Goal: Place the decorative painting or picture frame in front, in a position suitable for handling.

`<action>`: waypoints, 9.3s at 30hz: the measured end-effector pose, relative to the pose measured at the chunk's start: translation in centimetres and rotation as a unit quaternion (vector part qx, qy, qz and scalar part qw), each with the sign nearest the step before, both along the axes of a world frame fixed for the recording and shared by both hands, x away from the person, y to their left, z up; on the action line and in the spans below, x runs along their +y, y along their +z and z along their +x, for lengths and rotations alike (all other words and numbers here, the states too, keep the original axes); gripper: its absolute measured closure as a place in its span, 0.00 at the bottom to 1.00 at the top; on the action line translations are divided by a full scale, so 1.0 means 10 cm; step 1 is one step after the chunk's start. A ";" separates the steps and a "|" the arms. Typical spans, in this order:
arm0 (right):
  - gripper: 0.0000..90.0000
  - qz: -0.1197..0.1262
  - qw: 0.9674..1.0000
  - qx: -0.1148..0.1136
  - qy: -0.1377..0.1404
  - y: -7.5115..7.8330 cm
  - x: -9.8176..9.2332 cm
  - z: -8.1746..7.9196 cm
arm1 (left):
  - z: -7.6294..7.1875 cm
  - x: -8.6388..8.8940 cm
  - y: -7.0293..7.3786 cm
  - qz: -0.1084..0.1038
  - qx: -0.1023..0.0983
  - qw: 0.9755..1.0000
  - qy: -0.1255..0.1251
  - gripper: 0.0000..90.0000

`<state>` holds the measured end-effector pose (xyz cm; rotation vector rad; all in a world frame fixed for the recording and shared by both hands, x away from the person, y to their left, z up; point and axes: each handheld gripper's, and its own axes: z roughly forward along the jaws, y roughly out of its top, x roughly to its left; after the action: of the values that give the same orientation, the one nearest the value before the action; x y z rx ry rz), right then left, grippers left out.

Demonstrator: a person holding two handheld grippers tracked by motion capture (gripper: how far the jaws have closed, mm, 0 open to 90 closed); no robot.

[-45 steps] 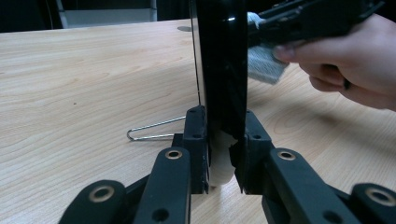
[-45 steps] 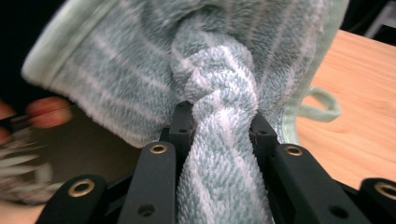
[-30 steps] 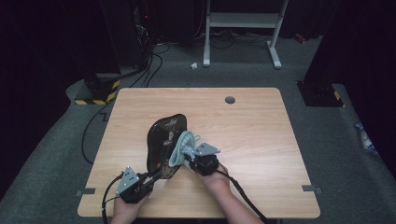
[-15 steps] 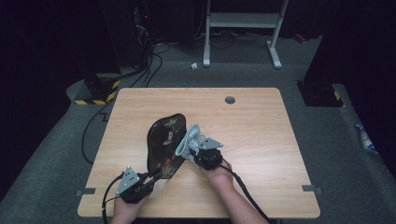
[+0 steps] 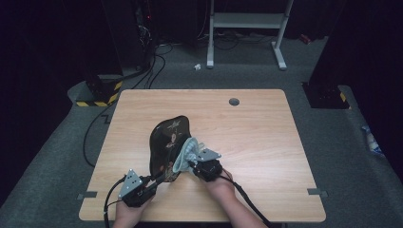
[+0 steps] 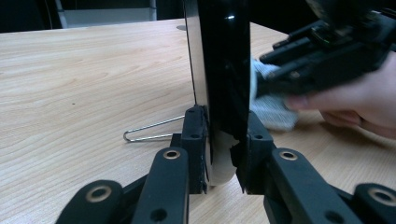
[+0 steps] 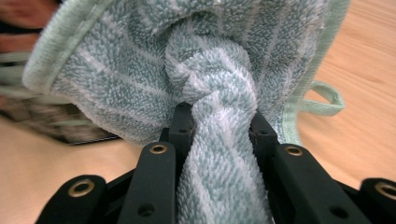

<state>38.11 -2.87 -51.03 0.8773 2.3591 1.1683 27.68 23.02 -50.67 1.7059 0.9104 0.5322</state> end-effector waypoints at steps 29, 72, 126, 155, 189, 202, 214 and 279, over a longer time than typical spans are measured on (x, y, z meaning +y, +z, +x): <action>0.77 -0.031 0.999 0.019 -0.016 -0.03 -0.06 0.17 | -0.03 0.06 0.15 -0.018 -0.008 1.000 -0.009 0.82; 0.77 -0.026 0.999 0.029 -0.036 0.02 -0.06 0.25 | 0.00 0.09 0.13 -0.034 0.004 0.999 0.014 0.86; 0.78 -0.046 0.992 0.021 0.112 -0.01 0.42 -0.58 | 0.00 0.08 0.14 -0.037 0.013 0.999 0.021 0.87; 0.77 -0.040 0.996 0.021 0.083 -0.04 0.30 -0.38 | 0.00 0.09 0.14 -0.036 0.016 0.999 0.018 0.87; 0.77 0.017 0.999 -0.017 -0.023 0.53 0.00 0.33 | 0.00 0.09 0.13 -0.037 0.015 0.999 0.015 0.85; 0.77 -0.019 0.998 0.046 0.043 -0.04 0.10 -0.21 | 0.00 0.09 0.14 -0.036 0.016 0.999 0.018 0.86; 0.76 -0.020 0.999 0.040 0.023 -0.05 -0.14 -0.30 | -0.01 0.07 0.22 -0.013 0.003 0.999 0.046 0.77; 0.77 0.002 0.998 0.001 0.070 0.35 0.39 -0.46 | 0.44 0.01 1.00 -0.021 -0.028 0.999 0.031 0.86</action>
<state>33.51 1.04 -47.56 0.7234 2.4545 1.2266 32.09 23.11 -40.70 1.6211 0.9312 0.5953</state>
